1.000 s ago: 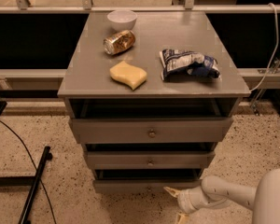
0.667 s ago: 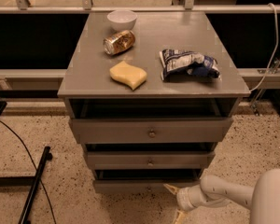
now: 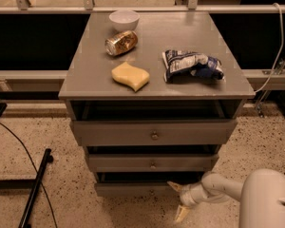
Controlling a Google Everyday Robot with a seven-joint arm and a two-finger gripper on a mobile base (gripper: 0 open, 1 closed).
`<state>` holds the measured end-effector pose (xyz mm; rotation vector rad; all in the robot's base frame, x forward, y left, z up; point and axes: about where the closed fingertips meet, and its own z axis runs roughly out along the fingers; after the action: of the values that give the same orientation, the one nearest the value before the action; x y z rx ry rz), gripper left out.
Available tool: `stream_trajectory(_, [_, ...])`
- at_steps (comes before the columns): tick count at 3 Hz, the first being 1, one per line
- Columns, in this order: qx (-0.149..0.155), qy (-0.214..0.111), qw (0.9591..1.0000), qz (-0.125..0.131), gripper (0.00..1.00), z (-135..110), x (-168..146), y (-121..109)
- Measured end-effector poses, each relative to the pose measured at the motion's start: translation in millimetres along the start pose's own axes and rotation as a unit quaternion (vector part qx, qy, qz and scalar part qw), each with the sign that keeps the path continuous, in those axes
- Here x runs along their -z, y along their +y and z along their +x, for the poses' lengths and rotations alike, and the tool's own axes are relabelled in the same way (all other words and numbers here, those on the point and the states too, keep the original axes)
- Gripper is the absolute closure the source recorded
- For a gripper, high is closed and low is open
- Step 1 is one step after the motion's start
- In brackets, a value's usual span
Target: Open bottom drawer
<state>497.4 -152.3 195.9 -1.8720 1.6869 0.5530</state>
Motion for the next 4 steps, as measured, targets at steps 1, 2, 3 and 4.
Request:
stream_trajectory(1, [0.000, 0.005, 1.0000, 0.004, 0.00, 6.3, -2.9, -15.3])
stream_trajectory(2, [-0.006, 0.008, 0.9999, 0.002, 0.02, 13.6, -8.2, -29.4])
stream_trajectory(3, [-0.010, 0.009, 0.9999, -0.003, 0.24, 17.0, -13.8, -32.5])
stream_trajectory(4, [-0.005, 0.001, 0.9998, -0.019, 0.48, 9.1, -18.2, -20.2])
